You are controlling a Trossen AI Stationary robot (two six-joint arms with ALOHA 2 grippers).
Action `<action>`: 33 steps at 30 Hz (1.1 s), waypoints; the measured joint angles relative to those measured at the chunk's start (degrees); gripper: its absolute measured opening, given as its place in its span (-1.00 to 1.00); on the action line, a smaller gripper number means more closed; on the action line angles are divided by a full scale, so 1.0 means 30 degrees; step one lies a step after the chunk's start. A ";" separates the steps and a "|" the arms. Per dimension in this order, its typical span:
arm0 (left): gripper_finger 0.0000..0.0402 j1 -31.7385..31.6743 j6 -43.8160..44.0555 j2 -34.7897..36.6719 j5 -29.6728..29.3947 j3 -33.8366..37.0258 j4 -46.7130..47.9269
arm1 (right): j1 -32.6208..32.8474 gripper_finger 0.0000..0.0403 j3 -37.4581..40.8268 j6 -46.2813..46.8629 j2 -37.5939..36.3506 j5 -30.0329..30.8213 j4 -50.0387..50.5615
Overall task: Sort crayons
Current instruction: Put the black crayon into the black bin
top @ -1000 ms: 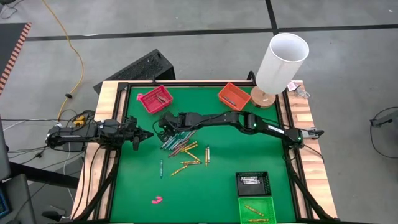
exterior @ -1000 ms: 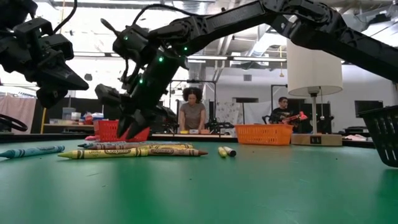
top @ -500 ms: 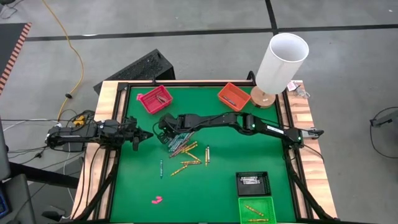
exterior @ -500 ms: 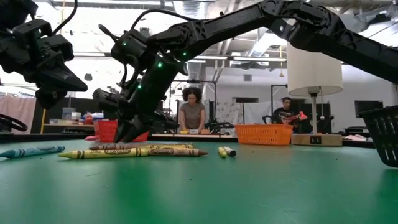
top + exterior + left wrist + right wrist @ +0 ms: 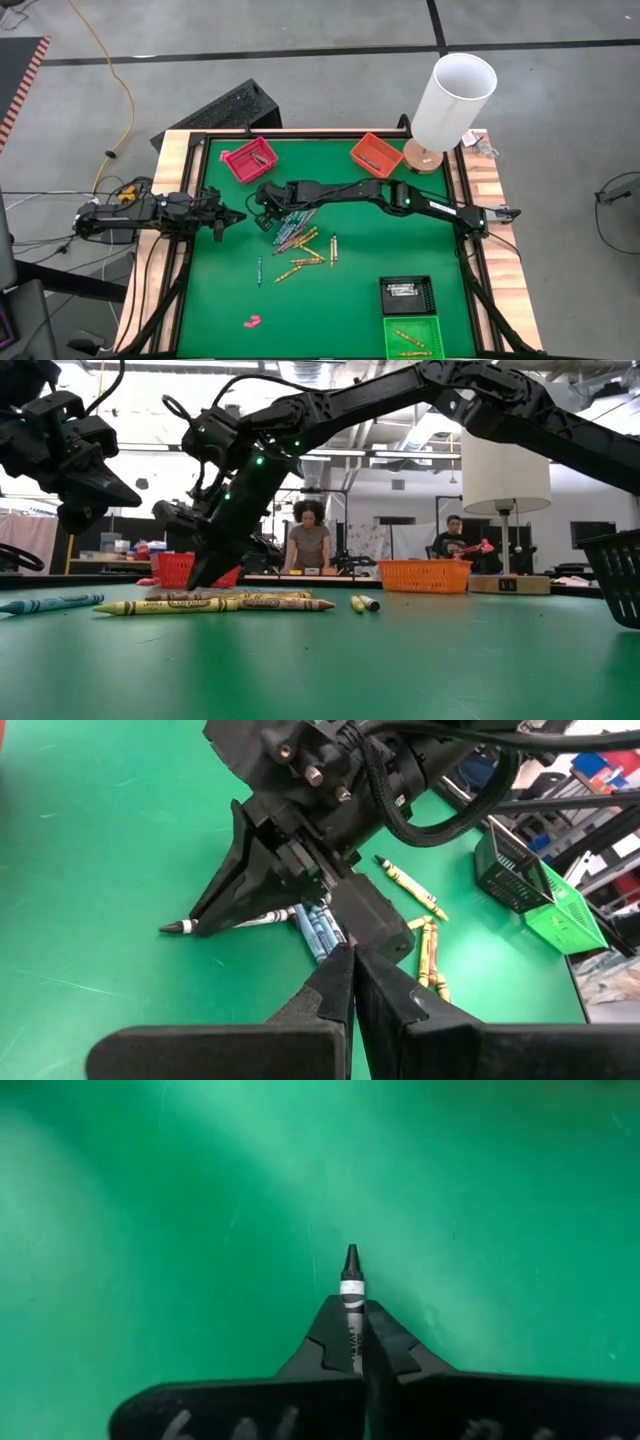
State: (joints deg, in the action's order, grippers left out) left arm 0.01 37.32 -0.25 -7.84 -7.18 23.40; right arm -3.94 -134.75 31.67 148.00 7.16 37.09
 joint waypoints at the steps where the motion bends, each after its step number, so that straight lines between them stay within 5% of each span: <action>1: -1.00 0.0005 0.0000 -0.0006 -0.0006 0.0000 -0.0001 | -0.0060 -0.99 0.0043 -0.0108 -0.0224 -0.0143 0.0222; 13: -1.00 -0.0001 -0.0215 -0.0021 -0.0539 0.0000 -0.0089 | -0.0985 -1.00 0.0076 -0.2140 -0.3648 0.0006 0.1286; 19: -1.00 0.0006 -0.0211 -0.0006 -0.0648 0.0000 -0.0110 | -0.0822 -1.00 0.0040 -0.3505 -0.6204 0.0015 0.5362; 25: -1.00 0.0002 -0.0190 -0.0006 -0.0803 0.0000 -0.0118 | 0.0963 -1.00 0.0040 -0.3788 -0.8253 0.0073 1.1530; 33: -1.00 0.0006 0.0302 -0.0006 -0.1129 0.0007 -0.0158 | 0.5315 -1.00 0.0075 0.0119 -0.9354 0.0615 1.7646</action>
State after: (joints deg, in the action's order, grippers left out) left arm 0.03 38.23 -0.27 -11.22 -7.16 22.93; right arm 12.01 -134.52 32.03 119.93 9.01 90.03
